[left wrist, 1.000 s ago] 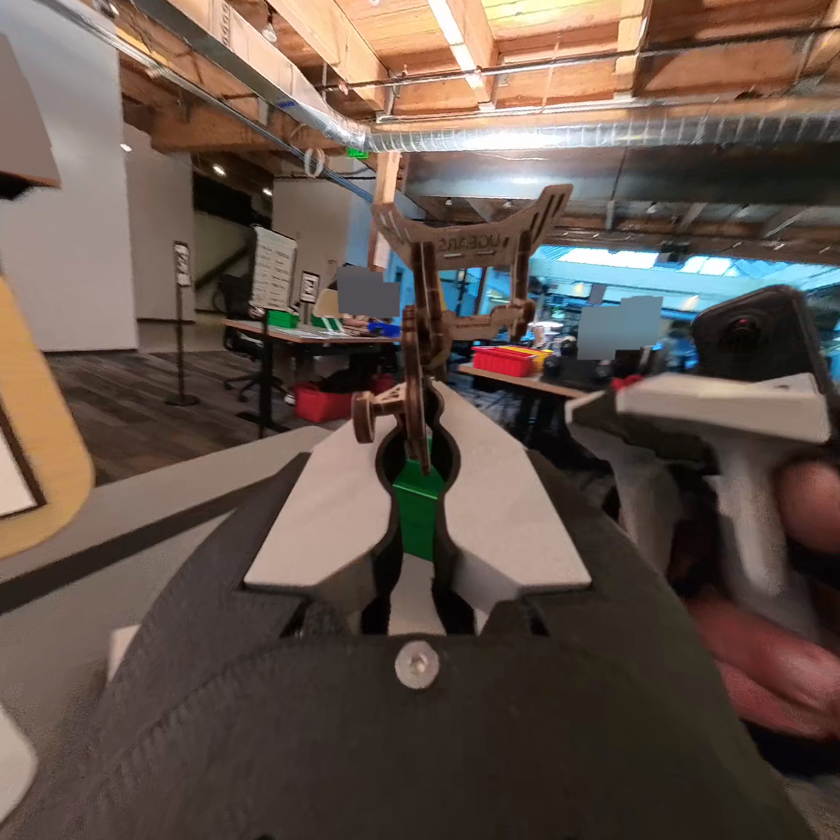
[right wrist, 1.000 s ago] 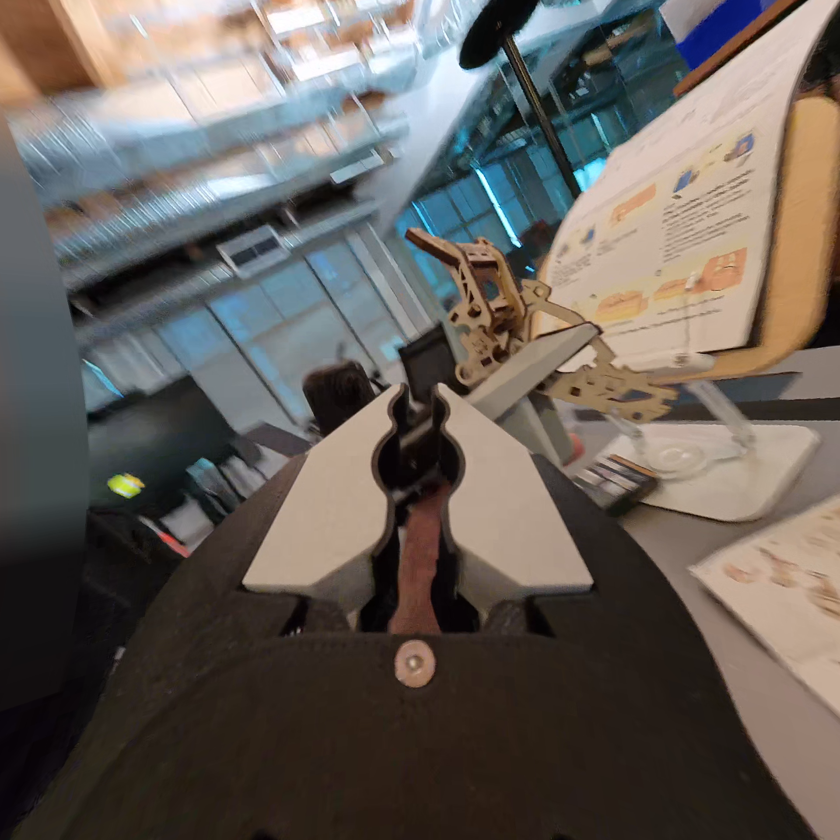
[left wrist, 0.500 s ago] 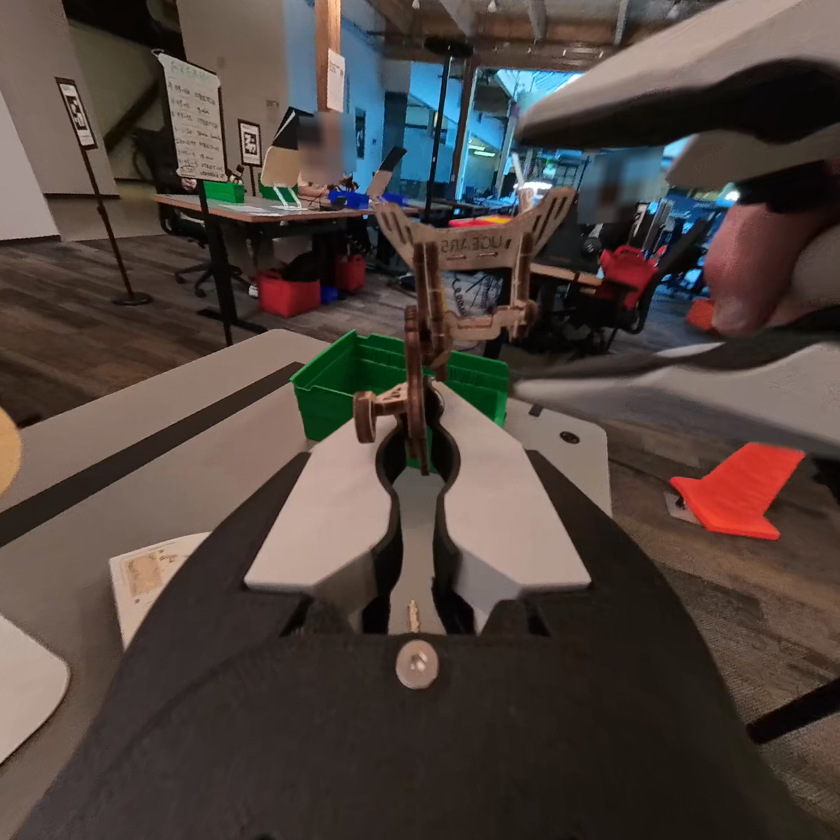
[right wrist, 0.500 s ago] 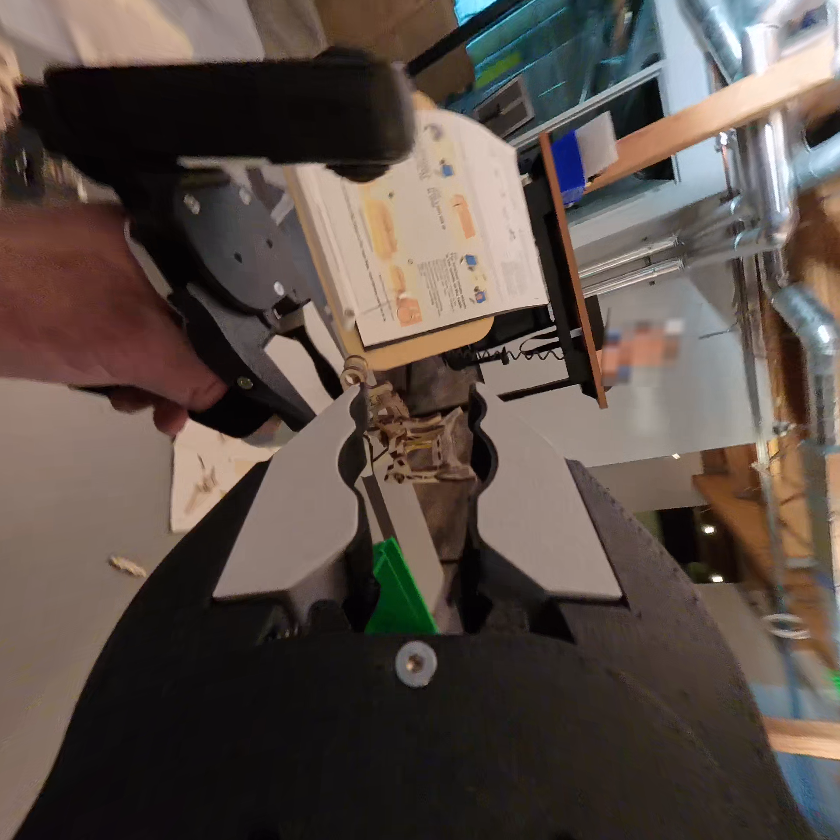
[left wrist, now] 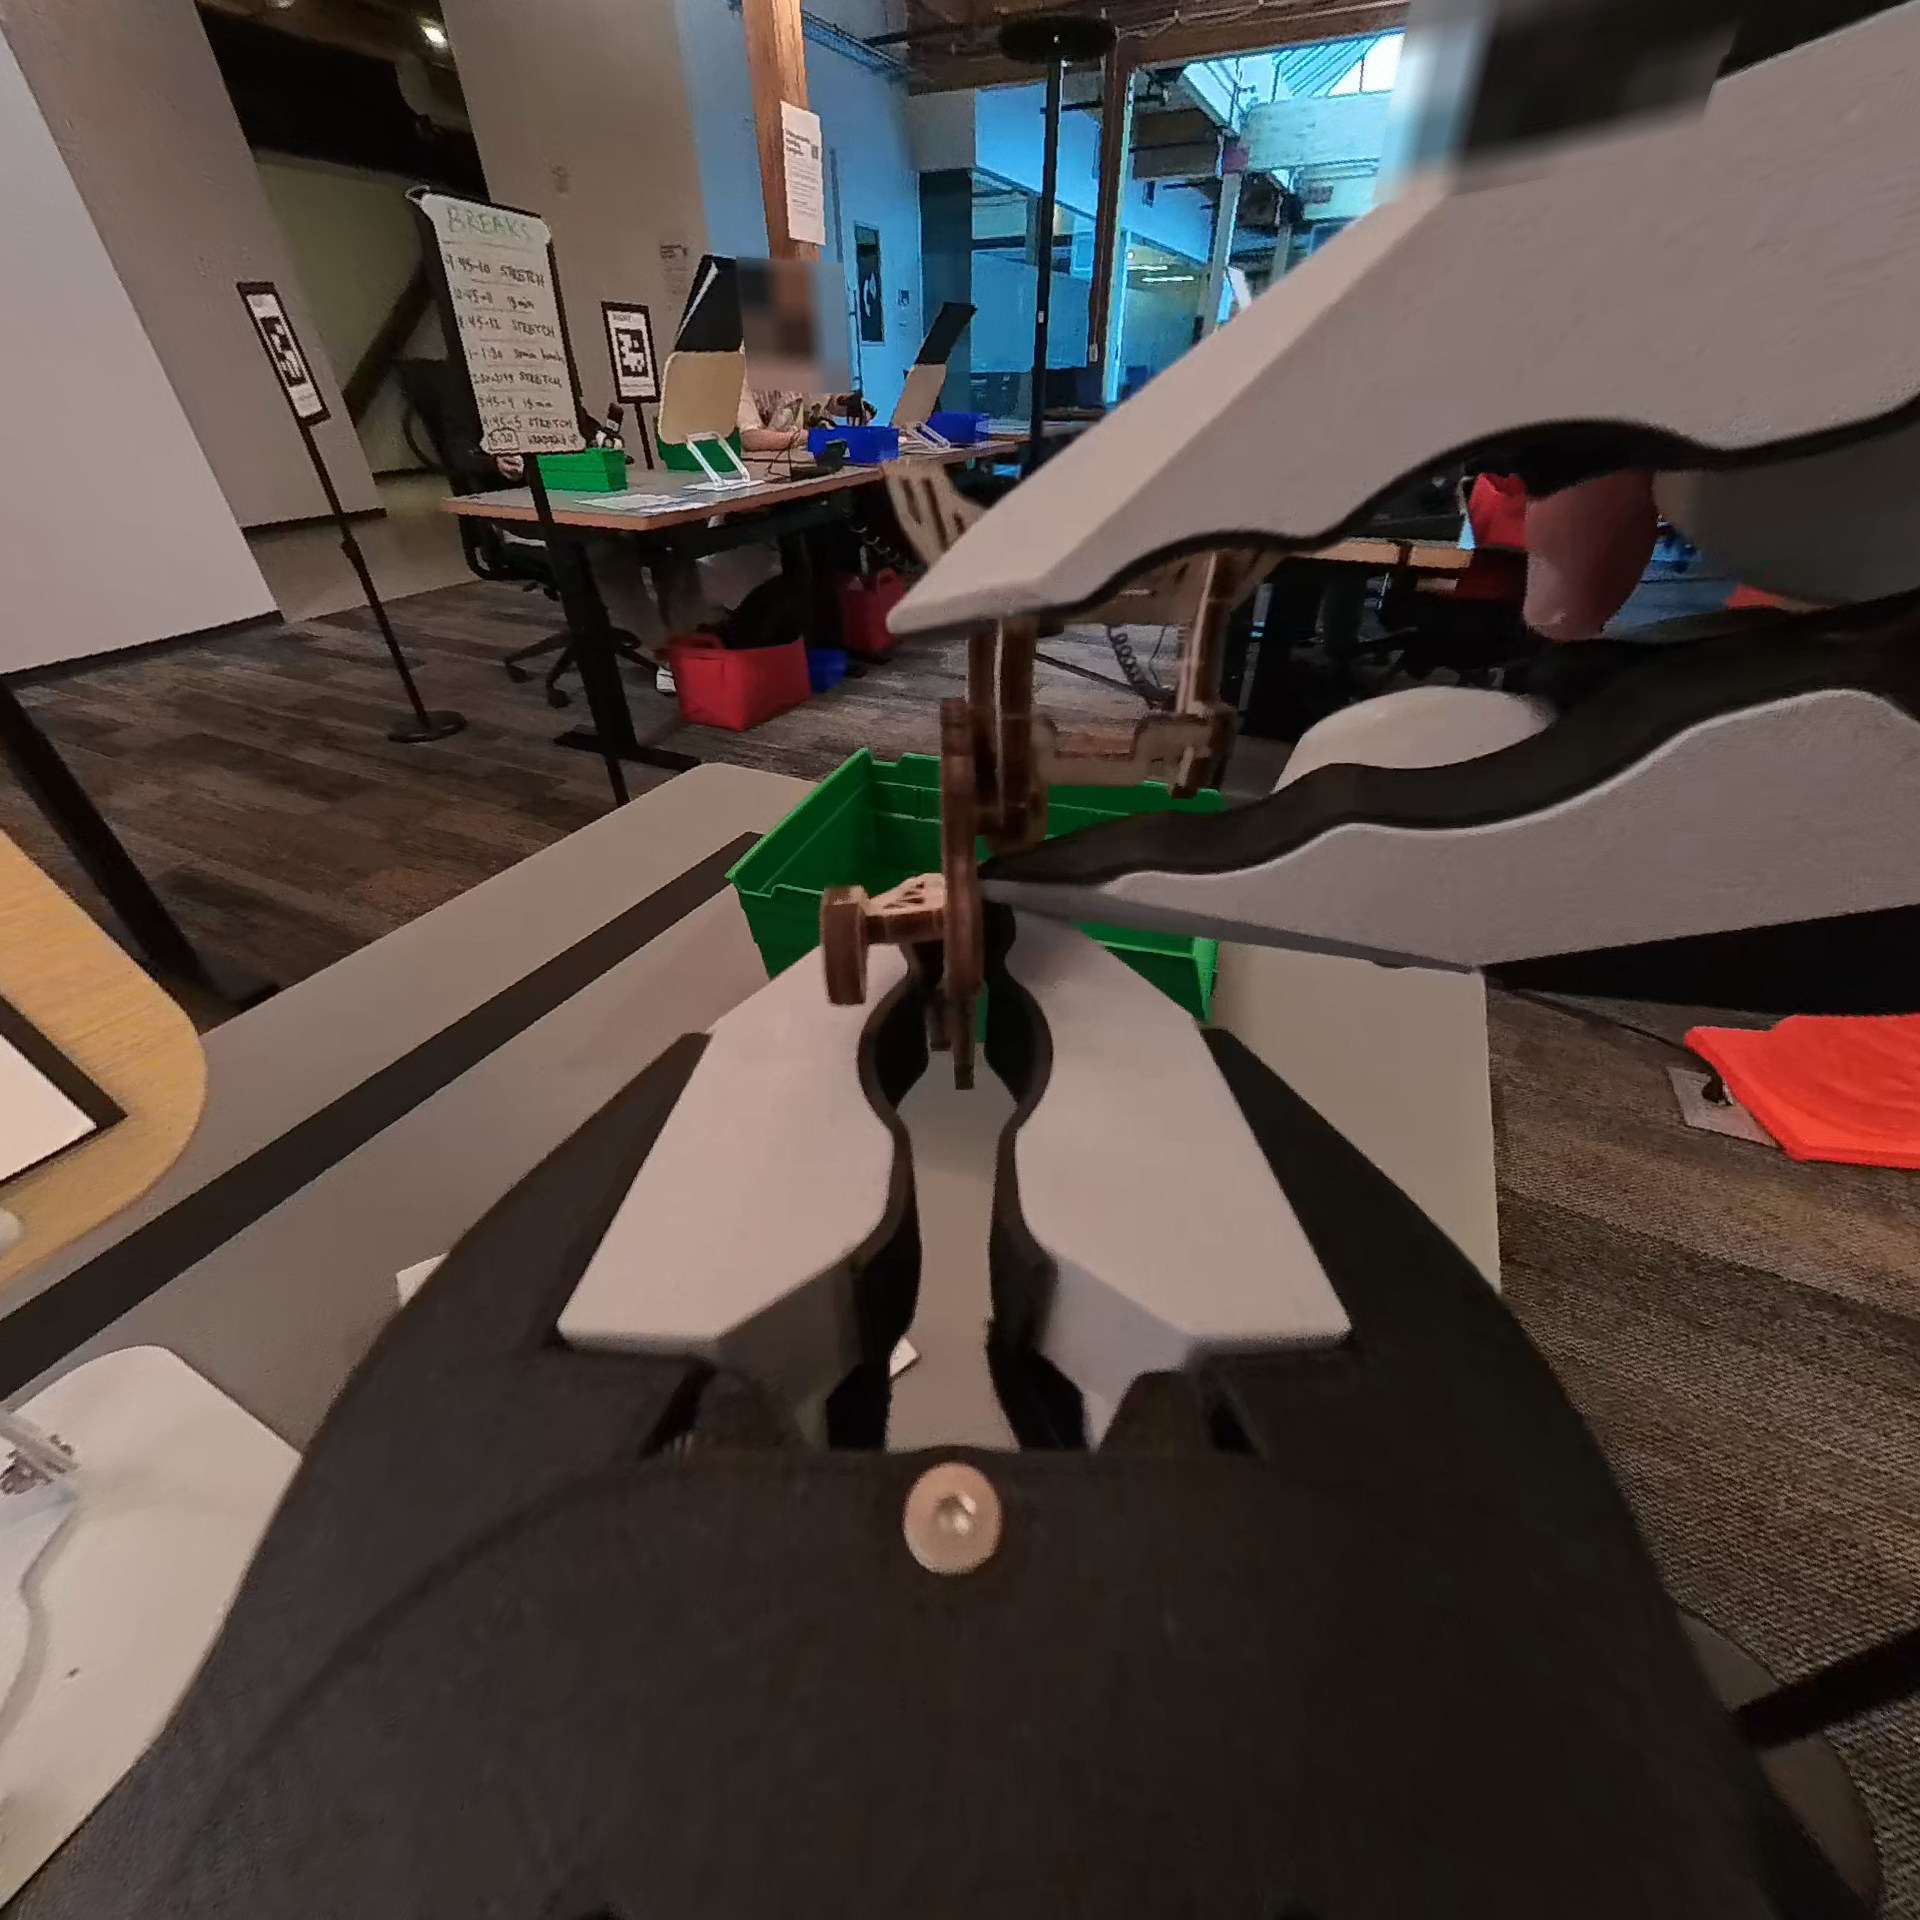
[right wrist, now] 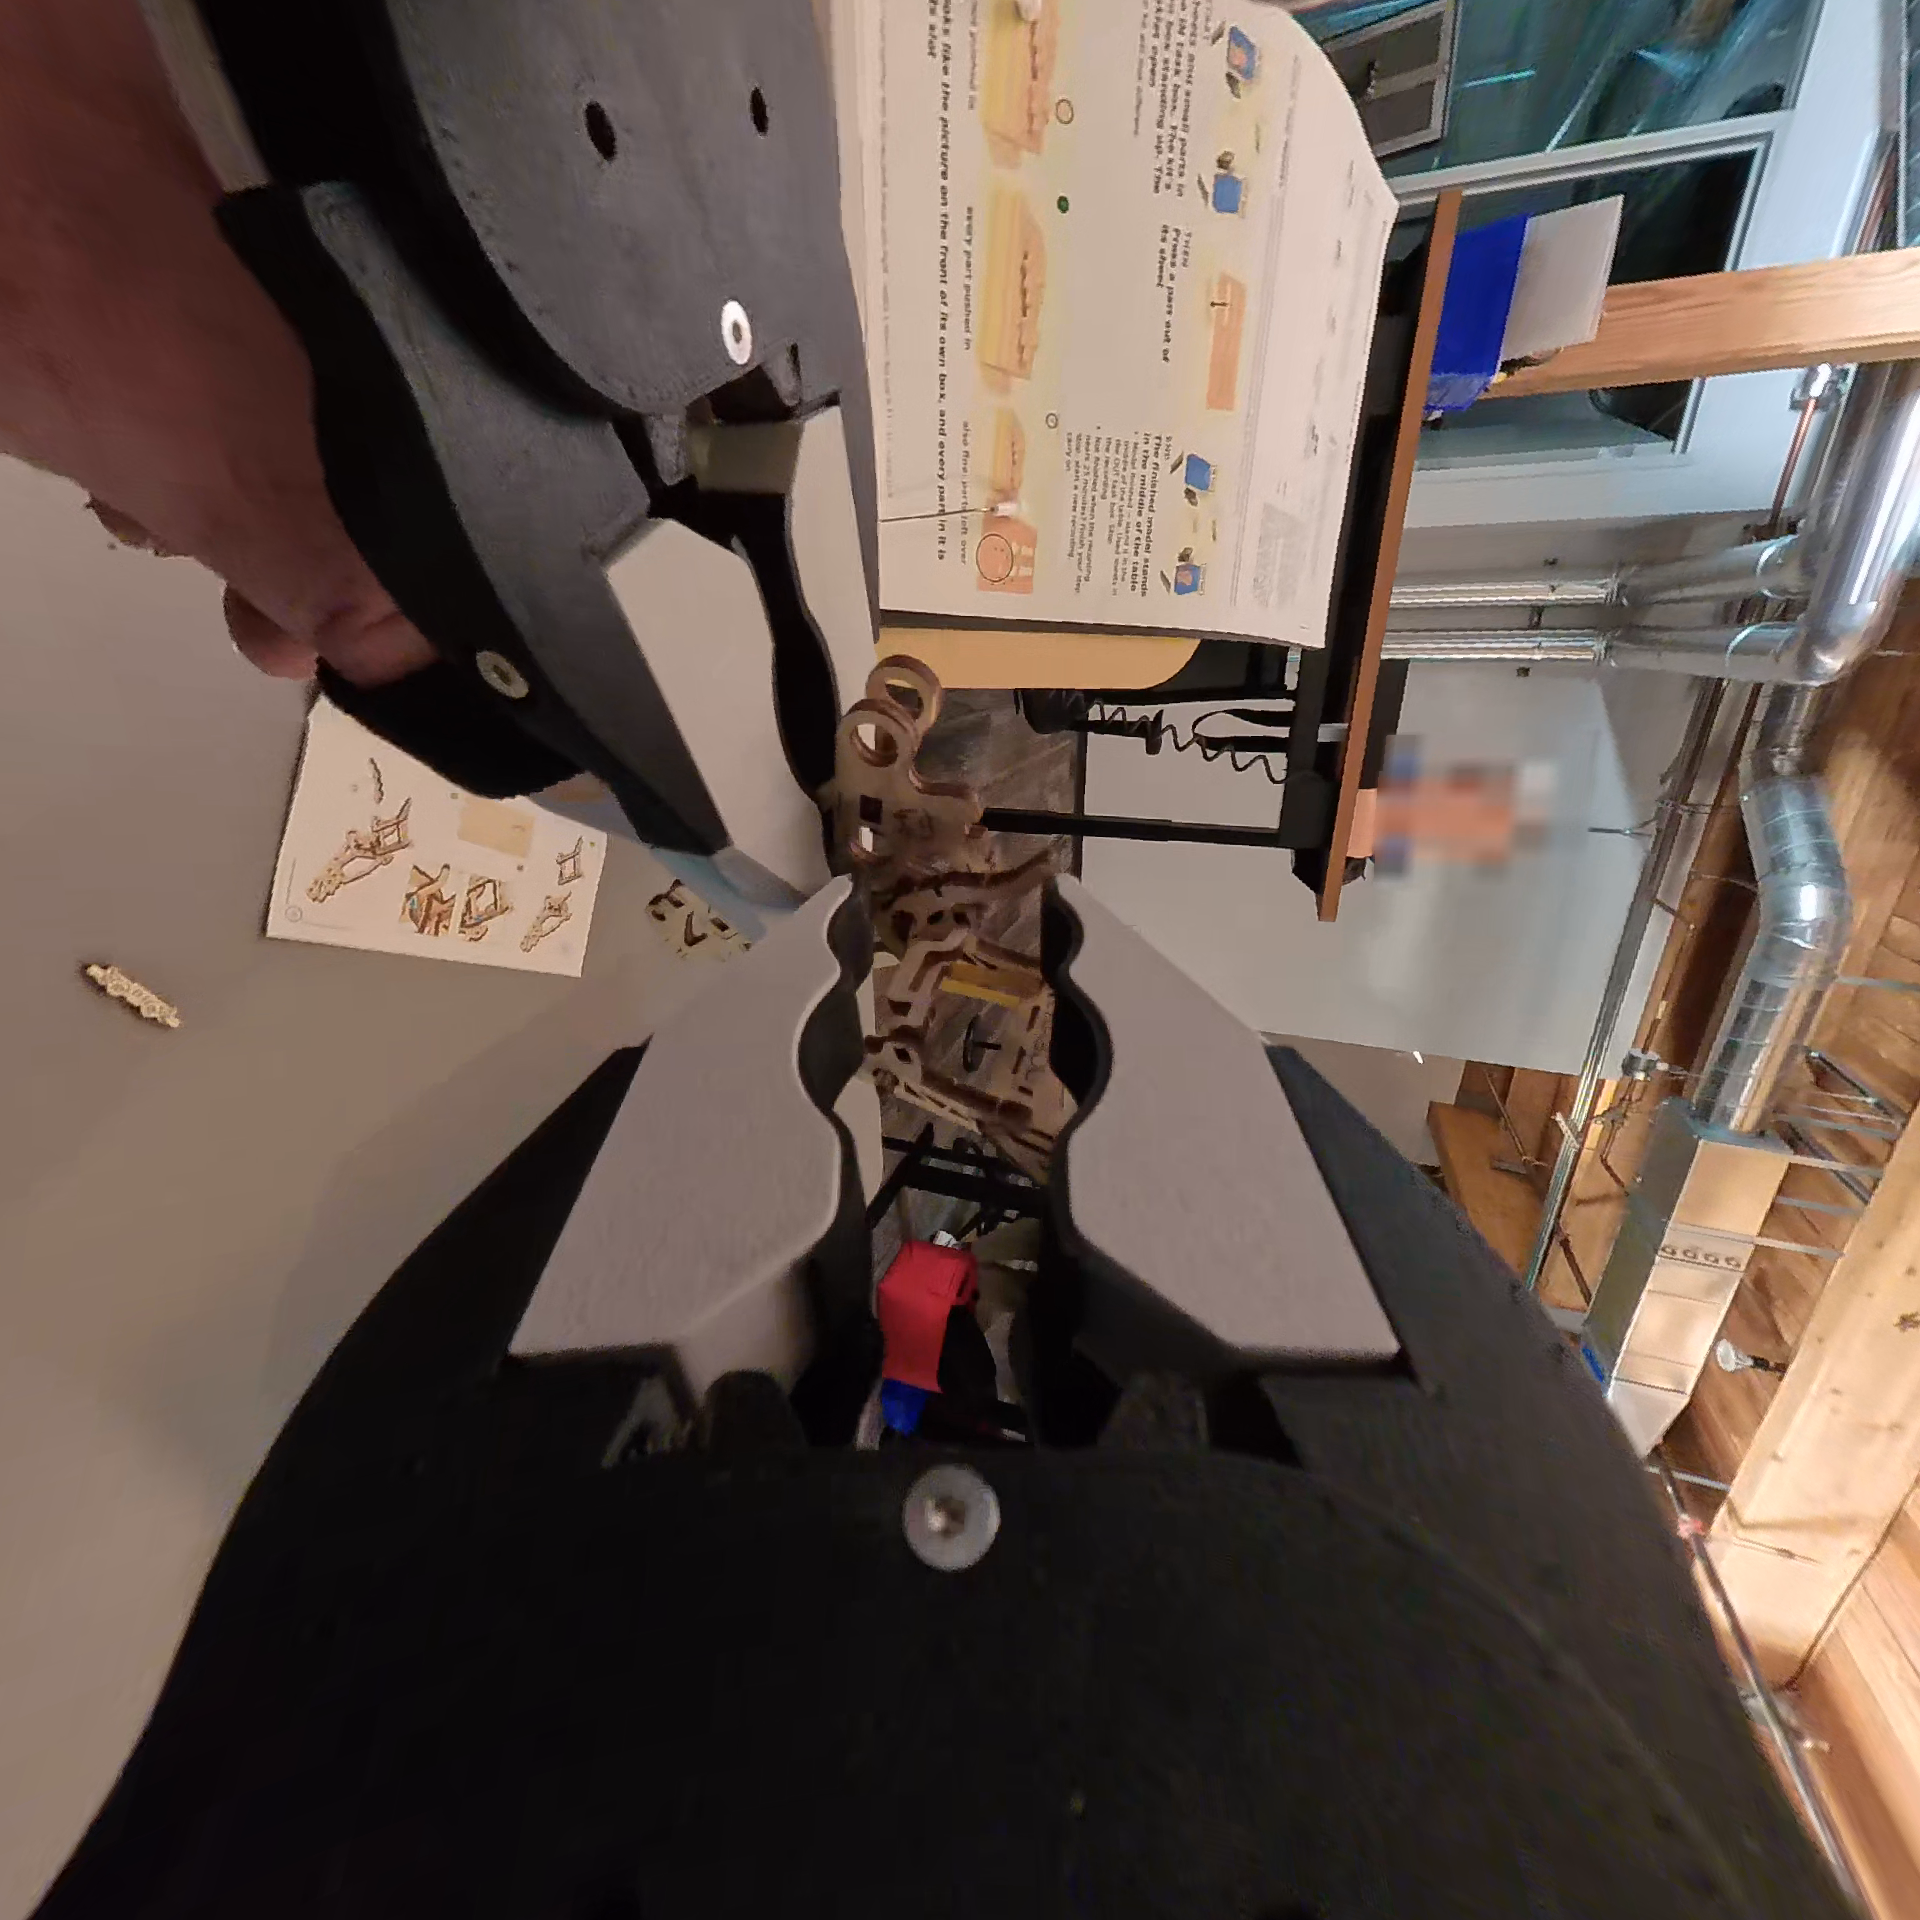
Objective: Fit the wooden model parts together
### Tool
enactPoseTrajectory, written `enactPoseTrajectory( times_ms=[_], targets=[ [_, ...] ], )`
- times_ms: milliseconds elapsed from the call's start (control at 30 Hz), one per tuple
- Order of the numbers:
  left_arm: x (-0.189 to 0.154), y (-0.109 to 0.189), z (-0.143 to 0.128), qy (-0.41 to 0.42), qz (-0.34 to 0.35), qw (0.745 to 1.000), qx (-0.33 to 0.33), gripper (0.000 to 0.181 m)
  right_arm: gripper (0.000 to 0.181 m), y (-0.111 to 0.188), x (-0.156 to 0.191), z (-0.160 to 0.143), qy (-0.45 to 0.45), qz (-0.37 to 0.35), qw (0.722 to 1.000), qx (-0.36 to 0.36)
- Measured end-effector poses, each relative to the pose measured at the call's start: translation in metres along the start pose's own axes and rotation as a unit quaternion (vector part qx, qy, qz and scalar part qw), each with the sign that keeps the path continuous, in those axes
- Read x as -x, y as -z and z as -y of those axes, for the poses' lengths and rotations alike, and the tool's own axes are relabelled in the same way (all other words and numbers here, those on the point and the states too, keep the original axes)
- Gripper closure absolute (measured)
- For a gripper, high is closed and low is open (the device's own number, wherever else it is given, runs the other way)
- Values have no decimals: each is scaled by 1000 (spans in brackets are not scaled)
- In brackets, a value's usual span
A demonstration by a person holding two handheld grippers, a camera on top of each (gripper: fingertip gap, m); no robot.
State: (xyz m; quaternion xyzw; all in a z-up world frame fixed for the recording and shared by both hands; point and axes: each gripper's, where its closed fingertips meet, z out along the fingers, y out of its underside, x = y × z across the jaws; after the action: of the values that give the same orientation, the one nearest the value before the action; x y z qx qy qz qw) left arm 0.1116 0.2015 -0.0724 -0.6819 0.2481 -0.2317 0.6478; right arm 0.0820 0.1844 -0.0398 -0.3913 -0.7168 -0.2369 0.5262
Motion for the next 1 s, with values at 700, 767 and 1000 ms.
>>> enactPoseTrajectory(
  times_ms=[700, 767, 1000],
  targets=[
    [-8, -5, -3, 110, -102, 989, 8, 180, 150, 4, 0, -2, 82, 39, 996, 25],
    [-12, -5, -3, 138, -134, 981, 16, 180, 158, 9, 1, 0, 100, 45, 994, 16],
    [-22, -2, -5, 167, -200, 961, 91, 180, 168, 4, 12, -10, 199, 58, 977, 43]
  ],
)
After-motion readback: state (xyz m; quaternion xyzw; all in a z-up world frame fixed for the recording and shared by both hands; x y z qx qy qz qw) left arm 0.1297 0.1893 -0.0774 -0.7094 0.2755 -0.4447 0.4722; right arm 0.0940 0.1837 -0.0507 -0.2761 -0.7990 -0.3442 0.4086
